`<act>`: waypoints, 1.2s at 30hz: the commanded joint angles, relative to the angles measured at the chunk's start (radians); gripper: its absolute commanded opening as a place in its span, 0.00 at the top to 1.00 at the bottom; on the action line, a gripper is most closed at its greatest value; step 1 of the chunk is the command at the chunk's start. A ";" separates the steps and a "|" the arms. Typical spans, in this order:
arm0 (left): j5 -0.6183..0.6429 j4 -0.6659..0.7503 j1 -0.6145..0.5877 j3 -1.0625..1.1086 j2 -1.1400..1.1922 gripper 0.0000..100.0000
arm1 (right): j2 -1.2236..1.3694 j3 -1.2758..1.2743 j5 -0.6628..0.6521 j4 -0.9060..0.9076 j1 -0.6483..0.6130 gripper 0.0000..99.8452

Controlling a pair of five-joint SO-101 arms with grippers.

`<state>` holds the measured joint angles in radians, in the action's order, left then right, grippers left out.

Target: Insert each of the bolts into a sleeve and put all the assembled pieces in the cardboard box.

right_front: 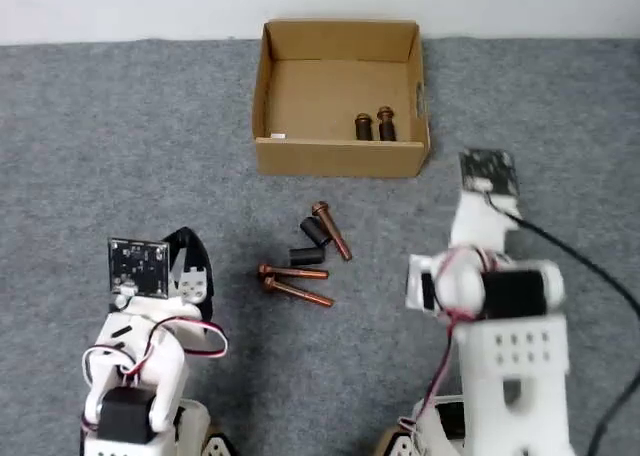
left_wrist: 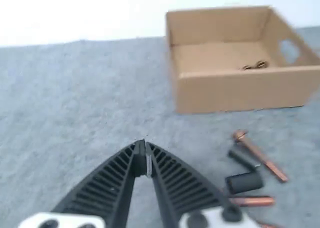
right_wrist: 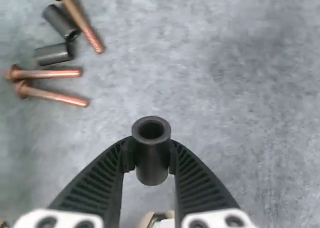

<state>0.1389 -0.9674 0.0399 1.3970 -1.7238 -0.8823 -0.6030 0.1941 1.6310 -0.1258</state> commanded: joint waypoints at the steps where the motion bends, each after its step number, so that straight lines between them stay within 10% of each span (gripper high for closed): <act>1: 0.037 -0.031 0.052 -0.094 0.002 1.00 | -0.171 -0.124 -0.044 -0.048 0.082 0.99; 36: 0.586 -0.319 0.316 -1.420 1.786 0.98 | -0.601 -0.488 -0.052 -0.145 0.183 0.99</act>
<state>0.6943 -1.2344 0.3268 0.1235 -0.0422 -1.4853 -1.0971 0.1465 1.5052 0.0506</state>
